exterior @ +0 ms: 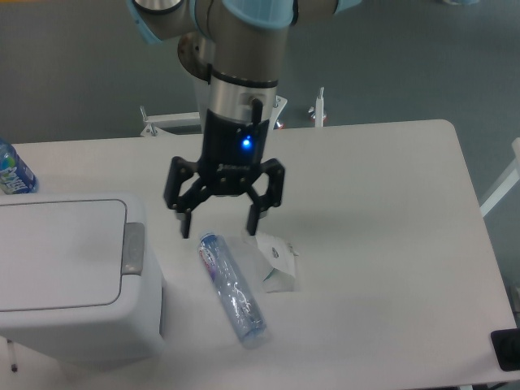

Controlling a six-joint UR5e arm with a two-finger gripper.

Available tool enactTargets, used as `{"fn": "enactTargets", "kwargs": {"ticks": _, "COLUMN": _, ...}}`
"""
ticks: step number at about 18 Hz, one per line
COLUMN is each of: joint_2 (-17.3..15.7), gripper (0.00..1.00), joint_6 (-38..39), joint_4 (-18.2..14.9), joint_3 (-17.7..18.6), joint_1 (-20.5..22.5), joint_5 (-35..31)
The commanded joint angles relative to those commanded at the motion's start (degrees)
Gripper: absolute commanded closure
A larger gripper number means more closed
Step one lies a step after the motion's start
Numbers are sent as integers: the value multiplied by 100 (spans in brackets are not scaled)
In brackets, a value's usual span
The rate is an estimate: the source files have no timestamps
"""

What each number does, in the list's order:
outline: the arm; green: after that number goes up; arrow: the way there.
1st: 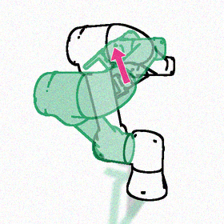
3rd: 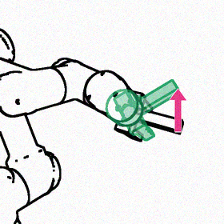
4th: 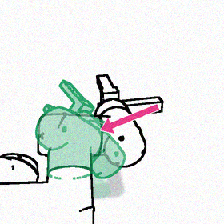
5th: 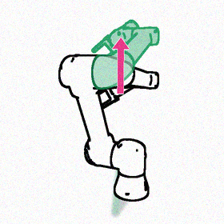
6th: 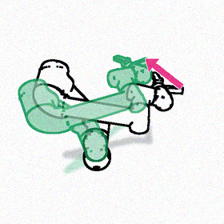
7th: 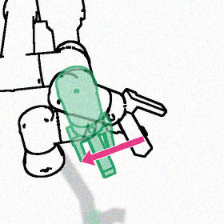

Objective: Open the trash can
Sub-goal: 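Lower the gripper onto the lid edge of the white trash bin, then press the gripper finger down on the bin lid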

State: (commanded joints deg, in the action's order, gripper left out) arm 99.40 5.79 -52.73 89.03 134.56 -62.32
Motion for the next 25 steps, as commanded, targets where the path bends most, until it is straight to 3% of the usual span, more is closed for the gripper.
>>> {"fn": "enactTargets", "kwargs": {"ticks": 7, "joint_2": 141, "gripper": 0, "joint_6": 10, "joint_4": 0, "joint_3": -17, "joint_1": -220, "joint_5": -8}}
{"fn": "enactTargets", "kwargs": {"ticks": 25, "joint_2": 352, "gripper": 0, "joint_6": -8, "joint_4": 9, "joint_3": -26, "joint_1": -317, "joint_5": -44}}
